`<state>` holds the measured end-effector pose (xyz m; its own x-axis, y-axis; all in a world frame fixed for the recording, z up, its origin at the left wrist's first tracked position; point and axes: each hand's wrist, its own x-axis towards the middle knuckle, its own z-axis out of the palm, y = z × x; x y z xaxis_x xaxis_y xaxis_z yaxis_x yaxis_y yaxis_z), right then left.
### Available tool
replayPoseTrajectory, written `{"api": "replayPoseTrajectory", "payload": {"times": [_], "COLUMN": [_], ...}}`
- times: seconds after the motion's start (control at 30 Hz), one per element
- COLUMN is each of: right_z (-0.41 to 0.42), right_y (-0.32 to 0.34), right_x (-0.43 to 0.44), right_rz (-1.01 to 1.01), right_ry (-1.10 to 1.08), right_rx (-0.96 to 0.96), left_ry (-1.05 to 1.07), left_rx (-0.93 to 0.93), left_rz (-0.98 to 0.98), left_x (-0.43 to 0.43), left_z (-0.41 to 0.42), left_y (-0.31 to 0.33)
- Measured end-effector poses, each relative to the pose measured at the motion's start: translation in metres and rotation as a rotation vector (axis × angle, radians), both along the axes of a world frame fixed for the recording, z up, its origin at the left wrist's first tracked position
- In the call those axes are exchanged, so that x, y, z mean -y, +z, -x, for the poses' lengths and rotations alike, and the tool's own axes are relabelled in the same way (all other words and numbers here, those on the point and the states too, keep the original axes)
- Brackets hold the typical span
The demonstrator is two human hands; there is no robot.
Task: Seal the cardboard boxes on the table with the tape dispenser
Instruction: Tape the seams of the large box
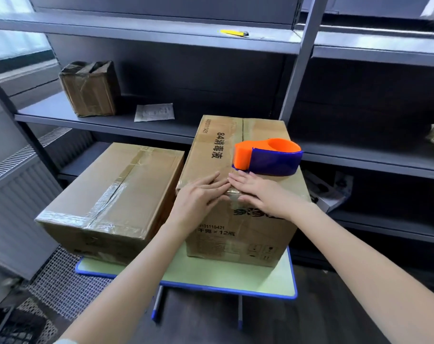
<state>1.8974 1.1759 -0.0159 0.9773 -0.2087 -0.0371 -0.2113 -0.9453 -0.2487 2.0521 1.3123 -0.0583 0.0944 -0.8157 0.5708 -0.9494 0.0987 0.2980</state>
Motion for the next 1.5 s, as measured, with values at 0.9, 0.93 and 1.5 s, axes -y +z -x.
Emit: {"api": "replayPoseTrajectory", "payload": {"times": [0.9, 0.93, 1.5], "right_z": [0.058, 0.061, 0.117], "right_y": [0.016, 0.019, 0.008], "right_x": [0.027, 0.03, 0.06], "right_rz": [-0.053, -0.057, -0.107], "right_ry": [-0.086, -0.085, -0.337], "right_rx": [-0.021, -0.042, 0.204], "left_ry": [0.096, 0.114, -0.028], "left_rx": [0.067, 0.071, 0.114], "left_rz": [0.062, 0.057, 0.037], "left_x": [0.043, 0.043, 0.082], "left_z": [0.066, 0.068, 0.127], "left_y": [0.005, 0.008, 0.014]}}
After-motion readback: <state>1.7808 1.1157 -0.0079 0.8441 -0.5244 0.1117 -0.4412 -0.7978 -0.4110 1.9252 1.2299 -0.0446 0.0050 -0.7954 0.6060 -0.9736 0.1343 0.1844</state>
